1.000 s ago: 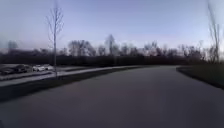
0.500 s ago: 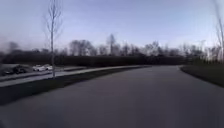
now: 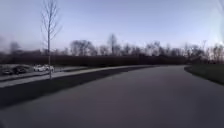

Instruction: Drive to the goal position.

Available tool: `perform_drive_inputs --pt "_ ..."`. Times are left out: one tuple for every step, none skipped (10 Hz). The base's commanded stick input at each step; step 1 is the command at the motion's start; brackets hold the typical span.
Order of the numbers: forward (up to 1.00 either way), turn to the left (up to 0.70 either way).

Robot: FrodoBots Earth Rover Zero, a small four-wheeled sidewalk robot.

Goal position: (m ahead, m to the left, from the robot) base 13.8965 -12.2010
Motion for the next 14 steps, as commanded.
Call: perform_drive_inputs --pt "0.56 0.01" --pt "0.04 0.01" --pt "0.0 0.0" --pt "0.01 0.0" --pt "0.03 0.01" --pt "0.04 0.0" --pt "0.13 0.01" --pt "0.75 -0.23" --pt "1.0 -0.39" --pt "1.0 -0.39" --pt "1.0 -0.39" --pt "1.0 -0.39" --pt "1.0 -0.39" --pt "1.0 -0.39"
